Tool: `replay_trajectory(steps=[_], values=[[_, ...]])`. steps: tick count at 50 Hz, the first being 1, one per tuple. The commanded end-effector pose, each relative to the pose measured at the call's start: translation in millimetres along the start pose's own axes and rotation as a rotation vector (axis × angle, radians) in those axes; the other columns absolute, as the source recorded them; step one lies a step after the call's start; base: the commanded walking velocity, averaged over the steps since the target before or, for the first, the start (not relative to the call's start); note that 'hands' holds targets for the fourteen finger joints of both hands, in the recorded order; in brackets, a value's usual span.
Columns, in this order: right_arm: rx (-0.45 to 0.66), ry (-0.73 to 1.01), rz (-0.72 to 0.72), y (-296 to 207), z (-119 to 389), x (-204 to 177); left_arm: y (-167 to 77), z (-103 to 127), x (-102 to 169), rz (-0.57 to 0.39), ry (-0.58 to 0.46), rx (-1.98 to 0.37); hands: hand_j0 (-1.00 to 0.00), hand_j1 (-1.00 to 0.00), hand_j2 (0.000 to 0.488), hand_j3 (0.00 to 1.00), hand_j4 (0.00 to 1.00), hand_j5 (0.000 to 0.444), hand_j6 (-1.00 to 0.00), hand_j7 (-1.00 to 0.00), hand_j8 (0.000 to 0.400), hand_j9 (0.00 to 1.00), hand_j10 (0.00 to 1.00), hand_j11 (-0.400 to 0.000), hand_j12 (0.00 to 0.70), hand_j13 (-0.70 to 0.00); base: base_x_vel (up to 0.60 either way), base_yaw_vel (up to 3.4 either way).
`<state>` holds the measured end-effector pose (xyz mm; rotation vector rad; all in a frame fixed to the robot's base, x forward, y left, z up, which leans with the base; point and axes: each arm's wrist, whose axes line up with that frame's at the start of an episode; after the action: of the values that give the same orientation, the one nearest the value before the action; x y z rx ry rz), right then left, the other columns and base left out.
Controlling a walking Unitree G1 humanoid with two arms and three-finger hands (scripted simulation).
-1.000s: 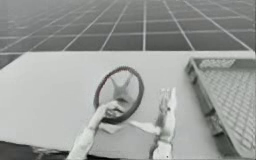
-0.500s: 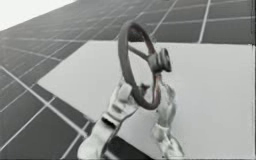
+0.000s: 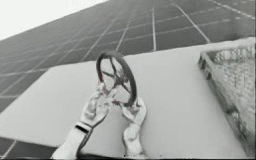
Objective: Pick up and drop off the object
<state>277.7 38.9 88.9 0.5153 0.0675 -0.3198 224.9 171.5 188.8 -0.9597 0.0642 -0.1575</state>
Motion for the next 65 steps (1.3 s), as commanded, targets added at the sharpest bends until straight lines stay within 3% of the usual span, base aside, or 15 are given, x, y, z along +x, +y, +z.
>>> replay_trajectory(steps=[1,2,5,6,8,11,15,16,40,65], values=[[0.065,0.205,-0.237,15,58,4,10,1,-1,0.037,-0.013,0.028,0.00,0.00,0.000,1.00,1.00,0.000,0.00,0.00,0.000,1.00,1.00,-0.400,0.000,-0.700,0.00,0.00],[0.089,0.250,-0.354,4,73,10,15,-4,-11,0.045,0.003,0.016,0.00,0.00,0.000,1.00,1.00,0.000,0.00,0.00,0.000,1.00,1.00,-0.400,0.000,-0.700,0.00,0.00],[0.164,0.349,-0.688,-7,112,25,19,-1,0,0.040,0.014,0.044,0.00,0.00,0.000,1.00,1.00,0.000,0.00,0.00,0.000,1.00,1.00,-0.400,0.000,-0.700,0.00,0.00],[0.194,0.390,-0.779,-9,117,22,11,-2,-7,0.045,0.029,0.057,0.00,0.00,0.000,1.00,1.00,0.000,0.00,0.00,0.000,1.00,1.00,-0.400,0.000,-0.700,0.00,0.00],[0.298,0.479,-0.889,-32,124,27,18,-5,-8,0.054,0.030,0.054,0.00,0.00,0.000,1.00,1.00,0.000,0.00,0.00,0.000,1.00,1.00,-0.400,0.000,-0.700,0.00,0.00],[0.466,0.587,-1.054,-79,127,28,7,-4,-5,0.050,0.048,0.082,0.00,0.00,0.000,1.00,1.00,0.000,0.00,0.00,0.000,1.00,1.00,-0.400,0.000,-0.700,0.00,0.00],[0.734,0.643,-1.051,-117,120,21,9,-5,-10,0.060,0.068,0.111,0.00,0.00,0.000,1.00,1.00,0.000,0.00,0.00,0.000,1.00,1.00,-0.400,0.000,-0.700,0.00,0.00],[0.391,-0.200,-0.457,-193,141,144,3,-10,-7,0.054,0.077,0.117,0.00,0.00,0.000,1.00,1.00,0.000,0.00,0.00,0.000,1.00,1.00,-0.400,0.000,-0.700,0.09,5.59],[0.391,-0.200,-0.457,-193,141,144,3,-10,-7,0.054,0.077,0.117,0.00,0.00,0.000,1.00,1.00,0.000,0.00,0.00,0.000,1.00,1.00,-0.400,0.000,-0.700,0.10,4.74],[0.391,-0.200,-0.457,-193,141,144,3,-10,-7,0.054,0.077,0.117,0.00,0.00,0.000,1.00,1.00,0.000,0.00,0.00,0.000,1.00,1.00,-0.400,0.000,-0.700,0.16,2.56]])
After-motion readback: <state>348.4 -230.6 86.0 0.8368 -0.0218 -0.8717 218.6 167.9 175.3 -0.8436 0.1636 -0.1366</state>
